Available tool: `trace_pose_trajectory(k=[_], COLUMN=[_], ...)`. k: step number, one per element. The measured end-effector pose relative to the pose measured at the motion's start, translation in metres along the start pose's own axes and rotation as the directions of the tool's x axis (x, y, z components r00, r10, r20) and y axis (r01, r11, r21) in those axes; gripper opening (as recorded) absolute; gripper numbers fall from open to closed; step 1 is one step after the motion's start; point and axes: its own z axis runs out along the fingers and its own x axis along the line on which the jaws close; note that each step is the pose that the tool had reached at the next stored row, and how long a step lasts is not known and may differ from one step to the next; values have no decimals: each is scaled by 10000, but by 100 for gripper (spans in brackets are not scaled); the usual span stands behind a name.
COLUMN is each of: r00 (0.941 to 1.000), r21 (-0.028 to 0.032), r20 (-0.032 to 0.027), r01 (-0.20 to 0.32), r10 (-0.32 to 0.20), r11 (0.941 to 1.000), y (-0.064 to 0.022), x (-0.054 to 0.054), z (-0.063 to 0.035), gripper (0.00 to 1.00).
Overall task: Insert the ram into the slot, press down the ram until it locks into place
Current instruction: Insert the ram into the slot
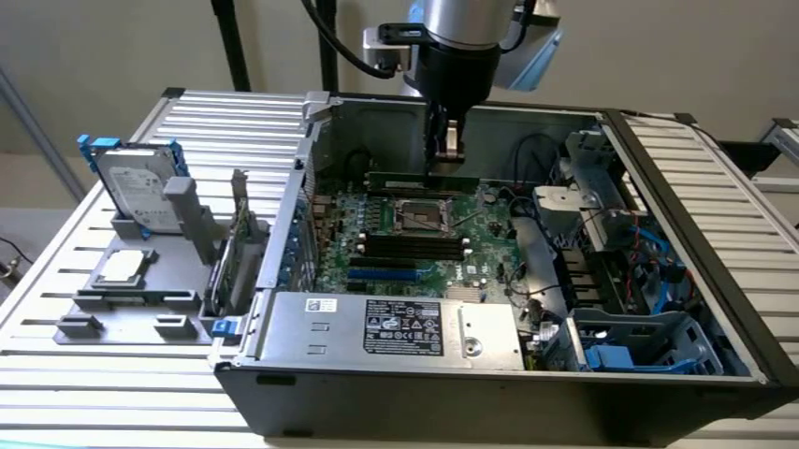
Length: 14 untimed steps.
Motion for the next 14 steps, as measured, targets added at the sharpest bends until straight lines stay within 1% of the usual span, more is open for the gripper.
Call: trace_pose_trajectory(k=[14], r00=[10000], r21=[0], r20=[0], r01=[0], r10=[0], r11=[10000], y=[-3], x=[4], z=[254], gripper=[13])
